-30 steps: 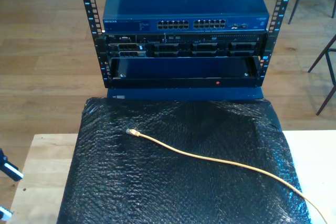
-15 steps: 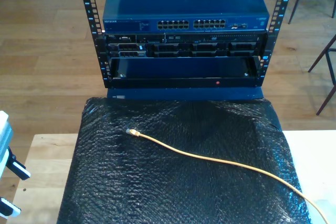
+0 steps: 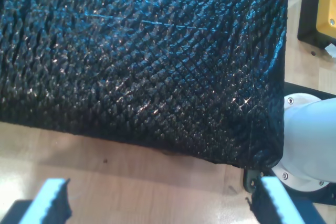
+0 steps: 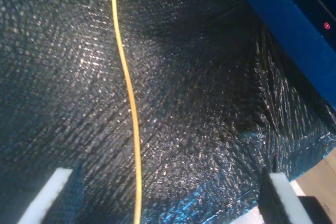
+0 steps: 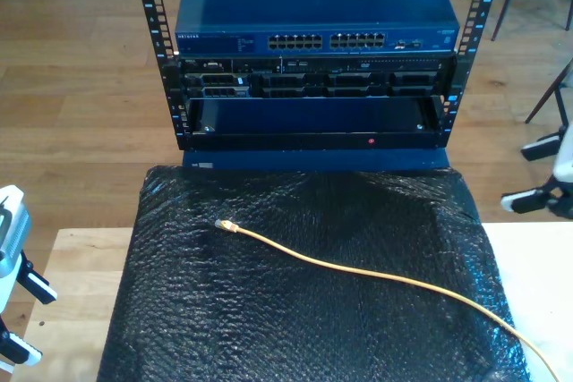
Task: Grab the cable and plug it in
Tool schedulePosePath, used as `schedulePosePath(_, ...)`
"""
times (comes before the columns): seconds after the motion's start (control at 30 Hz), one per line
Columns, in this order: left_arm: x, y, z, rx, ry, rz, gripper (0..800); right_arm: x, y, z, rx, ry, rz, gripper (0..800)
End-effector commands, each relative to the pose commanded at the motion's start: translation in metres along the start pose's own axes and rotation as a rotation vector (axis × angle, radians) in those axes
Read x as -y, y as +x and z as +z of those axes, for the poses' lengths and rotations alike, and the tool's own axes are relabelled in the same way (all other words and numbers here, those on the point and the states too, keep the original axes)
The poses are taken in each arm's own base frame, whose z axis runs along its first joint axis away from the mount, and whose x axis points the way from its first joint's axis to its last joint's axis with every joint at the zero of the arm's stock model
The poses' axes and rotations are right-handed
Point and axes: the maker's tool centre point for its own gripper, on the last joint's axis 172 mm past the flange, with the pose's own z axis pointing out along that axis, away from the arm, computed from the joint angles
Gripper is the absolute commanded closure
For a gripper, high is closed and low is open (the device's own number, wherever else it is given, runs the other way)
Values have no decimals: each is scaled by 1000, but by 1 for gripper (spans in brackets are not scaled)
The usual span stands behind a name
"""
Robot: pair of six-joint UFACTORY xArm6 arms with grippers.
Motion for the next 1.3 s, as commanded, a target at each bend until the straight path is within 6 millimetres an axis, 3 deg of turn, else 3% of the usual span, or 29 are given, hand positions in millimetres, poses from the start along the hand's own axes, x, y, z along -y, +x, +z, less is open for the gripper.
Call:
schedulePosePath(0.2, 1, 0, 0, 2, 2, -21, 0, 8, 15, 31, 62, 16, -51, 0)
schedulePosePath(0.47, 1, 1, 17, 8, -15, -18, 0, 5, 39, 65, 68, -12, -91, 0)
schedulePosePath(0.67, 7, -3, 21, 16, -1, -32, 0, 24, 49, 92, 109, 23, -101, 0)
schedulePosePath(1.03, 11, 12, 33, 45, -21, -18, 0, 39, 85, 133, 192, 1, -189, 2)
schedulePosePath(1.3, 16, 18, 32, 61, -8, -55, 0, 40, 90, 153, 253, 4, -196, 3)
